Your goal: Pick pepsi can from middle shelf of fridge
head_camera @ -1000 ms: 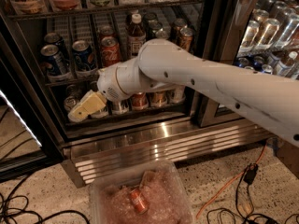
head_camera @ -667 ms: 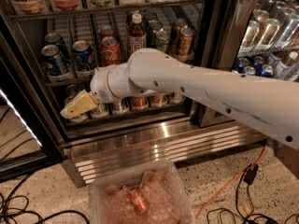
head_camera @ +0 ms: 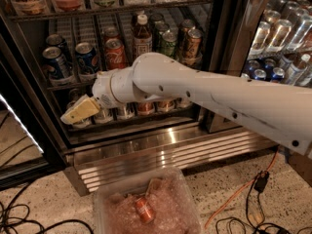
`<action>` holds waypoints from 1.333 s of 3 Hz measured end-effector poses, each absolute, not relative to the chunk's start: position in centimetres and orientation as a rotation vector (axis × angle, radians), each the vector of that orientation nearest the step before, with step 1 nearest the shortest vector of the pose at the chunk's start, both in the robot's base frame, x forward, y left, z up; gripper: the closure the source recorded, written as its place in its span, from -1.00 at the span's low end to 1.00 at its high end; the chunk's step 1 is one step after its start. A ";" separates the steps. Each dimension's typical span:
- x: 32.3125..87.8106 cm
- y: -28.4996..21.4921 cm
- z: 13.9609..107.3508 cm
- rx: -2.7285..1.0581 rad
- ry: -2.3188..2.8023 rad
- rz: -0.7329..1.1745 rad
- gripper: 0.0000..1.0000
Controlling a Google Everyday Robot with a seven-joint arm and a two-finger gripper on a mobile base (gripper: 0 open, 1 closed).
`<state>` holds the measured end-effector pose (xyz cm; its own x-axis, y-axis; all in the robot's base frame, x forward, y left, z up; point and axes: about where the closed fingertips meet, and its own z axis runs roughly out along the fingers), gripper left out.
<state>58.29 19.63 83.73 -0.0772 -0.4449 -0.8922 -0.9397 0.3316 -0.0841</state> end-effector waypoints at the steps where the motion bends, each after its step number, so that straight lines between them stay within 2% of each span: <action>1: 60.1 21.8 81.7 -1.220 1.685 0.712 -1.00; 3: 62.7 26.4 81.3 -1.182 1.622 0.684 -1.00; 4: 64.2 29.0 82.0 -1.150 1.592 0.592 -1.00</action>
Offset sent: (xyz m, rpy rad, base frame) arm 0.0554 0.0765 -0.0338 0.0925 -0.0386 -0.0291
